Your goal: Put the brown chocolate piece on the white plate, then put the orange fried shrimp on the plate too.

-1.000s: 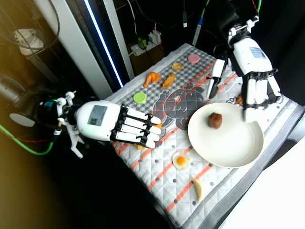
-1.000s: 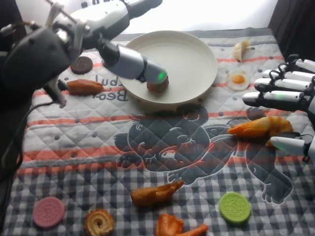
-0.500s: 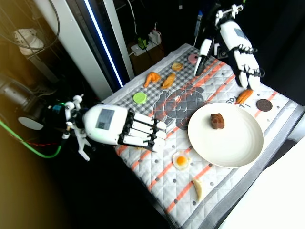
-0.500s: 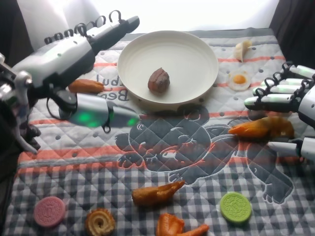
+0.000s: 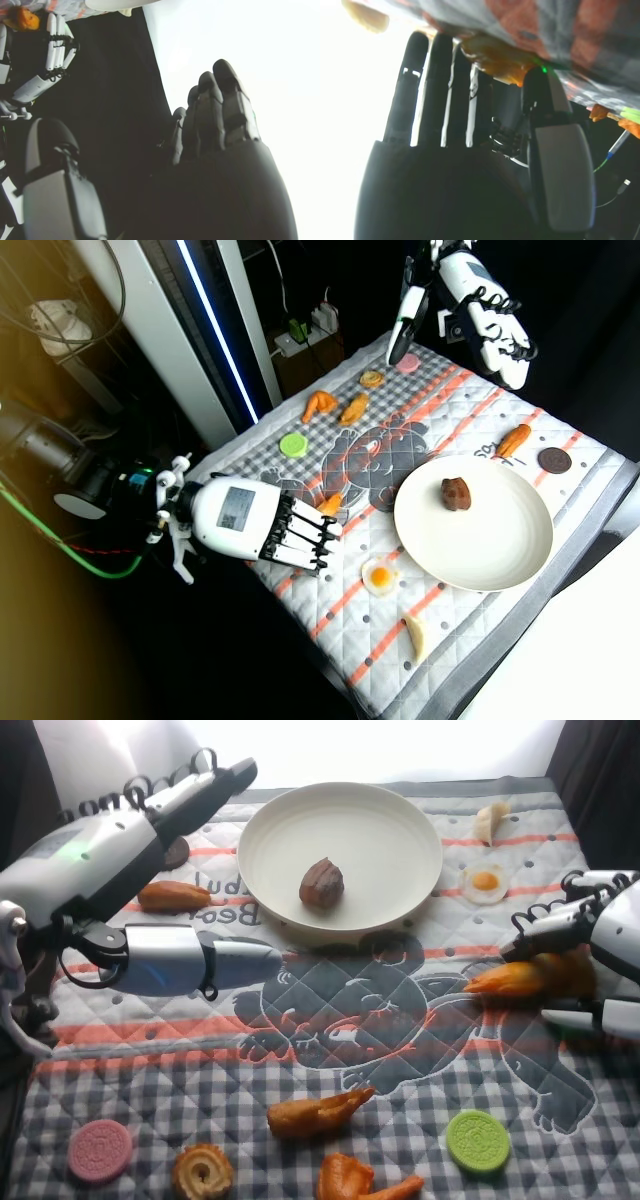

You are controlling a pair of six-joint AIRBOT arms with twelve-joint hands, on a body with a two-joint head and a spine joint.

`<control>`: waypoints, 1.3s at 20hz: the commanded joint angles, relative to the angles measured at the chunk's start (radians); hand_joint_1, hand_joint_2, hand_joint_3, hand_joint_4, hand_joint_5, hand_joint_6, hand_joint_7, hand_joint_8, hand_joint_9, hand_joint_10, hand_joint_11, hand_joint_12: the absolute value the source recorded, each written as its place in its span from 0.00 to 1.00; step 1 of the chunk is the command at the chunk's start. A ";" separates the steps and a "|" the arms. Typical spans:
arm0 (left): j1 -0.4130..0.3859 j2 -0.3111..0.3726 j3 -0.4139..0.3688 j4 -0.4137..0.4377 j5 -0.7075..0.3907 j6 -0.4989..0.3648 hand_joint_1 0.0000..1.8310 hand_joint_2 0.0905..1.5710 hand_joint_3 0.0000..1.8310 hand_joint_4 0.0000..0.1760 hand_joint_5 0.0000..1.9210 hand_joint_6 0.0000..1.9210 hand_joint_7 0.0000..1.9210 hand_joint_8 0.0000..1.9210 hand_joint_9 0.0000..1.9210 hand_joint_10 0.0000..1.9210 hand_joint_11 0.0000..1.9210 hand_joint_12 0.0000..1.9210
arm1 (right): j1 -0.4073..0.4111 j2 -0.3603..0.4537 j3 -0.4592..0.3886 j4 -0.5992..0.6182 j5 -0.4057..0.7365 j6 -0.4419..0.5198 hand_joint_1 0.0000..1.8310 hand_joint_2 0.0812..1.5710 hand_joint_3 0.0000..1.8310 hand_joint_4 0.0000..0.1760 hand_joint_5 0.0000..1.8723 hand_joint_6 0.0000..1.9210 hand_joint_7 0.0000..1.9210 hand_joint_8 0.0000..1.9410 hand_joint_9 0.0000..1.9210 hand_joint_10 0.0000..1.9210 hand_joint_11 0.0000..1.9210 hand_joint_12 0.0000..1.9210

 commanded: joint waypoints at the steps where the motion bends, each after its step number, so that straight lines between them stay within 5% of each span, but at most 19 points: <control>1: -0.005 0.002 -0.003 0.022 -0.127 -0.002 0.37 0.52 0.00 0.68 0.02 0.00 0.08 0.00 0.12 0.00 0.00 0.30 | 0.006 0.001 0.006 0.009 0.068 -0.010 0.66 0.73 0.01 0.00 0.42 0.57 0.48 0.64 0.49 0.37 0.31 0.74; 4: 0.013 0.007 -0.009 0.012 -0.144 -0.008 0.38 0.53 0.00 0.71 0.02 0.00 0.07 0.00 0.11 0.00 0.00 0.31 | 0.017 0.007 0.003 0.007 0.090 -0.010 0.74 0.70 0.00 0.00 0.51 0.42 0.50 0.57 0.49 0.66 0.38 0.84; 5: 0.027 0.014 -0.014 0.012 -0.156 -0.032 0.38 0.52 0.00 0.70 0.03 0.00 0.08 0.00 0.12 0.00 0.00 0.32 | 0.030 0.012 0.000 0.002 0.107 -0.010 0.74 0.70 0.00 0.00 0.49 0.47 0.48 0.58 0.48 0.70 0.36 0.83; 7: 0.043 0.025 -0.015 0.018 -0.170 -0.084 0.38 0.52 0.00 0.62 0.03 0.00 0.07 0.00 0.12 0.00 0.00 0.32 | 0.053 0.013 0.002 -0.003 0.115 -0.010 0.74 0.72 0.00 0.00 0.45 0.54 0.48 0.57 0.46 0.70 0.35 0.78; 10: 0.053 0.033 -0.015 0.021 -0.182 -0.121 0.44 0.51 0.00 0.70 0.03 0.00 0.07 0.00 0.11 0.00 0.00 0.32 | 0.090 0.007 0.012 -0.005 0.116 -0.011 0.67 0.72 0.00 0.00 0.48 0.52 0.49 0.61 0.44 0.57 0.36 0.77; 12: 0.055 0.033 -0.015 0.021 -0.179 -0.121 0.43 0.50 0.00 0.77 0.03 0.00 0.07 0.00 0.10 0.00 0.00 0.25 | 0.115 -0.002 0.022 -0.006 0.116 -0.011 0.68 0.72 0.00 0.00 0.49 0.46 0.46 0.71 0.39 0.72 0.31 0.89; 14: 0.057 0.033 -0.016 0.020 -0.177 -0.121 0.43 0.50 0.00 0.83 0.03 0.00 0.07 0.00 0.11 0.00 0.00 0.22 | 0.159 -0.019 0.039 -0.013 0.116 -0.011 0.74 0.72 0.00 0.00 0.46 0.53 0.49 0.57 0.44 0.71 0.32 0.79; 15: 0.057 0.033 -0.016 0.019 -0.177 -0.121 0.42 0.51 0.00 0.83 0.02 0.00 0.06 0.00 0.10 0.00 0.00 0.24 | 0.189 -0.034 0.053 -0.018 0.116 -0.011 0.68 0.72 0.00 0.00 0.46 0.55 0.49 0.61 0.42 0.63 0.35 0.80; 17: 0.058 0.033 -0.016 0.017 -0.177 -0.121 0.40 0.51 0.00 0.82 0.02 0.00 0.06 0.00 0.10 0.00 0.00 0.24 | 0.263 -0.080 0.094 -0.026 0.104 -0.017 0.73 0.72 0.00 0.00 0.47 0.56 0.47 0.60 0.42 0.69 0.31 0.75; 18: 0.059 0.033 -0.016 0.016 -0.178 -0.121 0.41 0.51 0.00 0.80 0.02 0.00 0.06 0.00 0.10 0.00 0.00 0.20 | 0.312 -0.109 0.119 -0.033 0.083 -0.025 0.67 0.73 0.00 0.00 0.49 0.53 0.44 0.66 0.38 0.58 0.27 0.77; 20: 0.059 0.033 -0.016 0.018 -0.181 -0.121 0.41 0.51 0.00 0.85 0.03 0.00 0.06 0.00 0.08 0.00 0.00 0.14 | 0.392 -0.159 0.159 -0.051 0.025 -0.048 0.65 0.73 0.00 0.14 0.48 0.56 0.45 0.63 0.40 0.49 0.29 0.76; 21: 0.059 0.033 -0.016 0.020 -0.183 -0.121 0.40 0.51 0.00 0.86 0.03 0.00 0.05 0.00 0.06 0.00 0.00 0.11 | 0.429 -0.185 0.177 -0.055 -0.012 -0.071 0.66 0.73 0.00 0.00 0.46 0.54 0.47 0.66 0.48 0.63 0.43 0.84; 22: 0.058 0.033 -0.016 0.022 -0.184 -0.121 0.40 0.51 0.00 0.86 0.03 0.00 0.05 0.00 0.06 0.00 0.00 0.11 | 0.456 -0.207 0.192 -0.056 -0.042 -0.095 0.67 0.73 0.00 0.00 0.47 0.51 0.46 0.69 0.49 0.68 0.48 0.84; 23: 0.058 0.032 -0.016 0.024 -0.184 -0.121 0.40 0.51 0.00 0.90 0.02 0.00 0.05 0.00 0.06 0.00 0.00 0.12 | 0.477 -0.231 0.210 -0.060 -0.075 -0.110 0.66 0.72 0.00 0.04 0.48 0.56 0.48 0.60 0.48 0.58 0.44 0.77; 24: 0.058 0.032 -0.016 0.027 -0.184 -0.122 0.40 0.51 0.00 0.96 0.01 0.00 0.05 0.00 0.06 0.00 0.00 0.12 | 0.492 -0.262 0.237 -0.069 -0.103 -0.111 0.72 0.71 0.00 0.00 0.49 0.56 0.48 0.53 0.47 0.64 0.39 0.74; 25: 0.058 0.032 -0.016 0.028 -0.184 -0.123 0.40 0.51 0.00 0.99 0.01 0.00 0.05 0.00 0.06 0.00 0.00 0.10 | 0.498 -0.277 0.249 -0.070 -0.116 -0.111 0.67 0.72 0.00 0.11 0.48 0.57 0.48 0.55 0.46 0.51 0.41 0.72; 26: 0.058 0.031 -0.015 0.028 -0.184 -0.124 0.41 0.51 0.00 1.00 0.01 0.00 0.05 0.00 0.06 0.00 0.00 0.09 | 0.501 -0.285 0.254 -0.070 -0.123 -0.111 0.57 0.73 0.00 0.42 0.46 0.61 0.43 0.29 0.41 0.39 0.31 0.71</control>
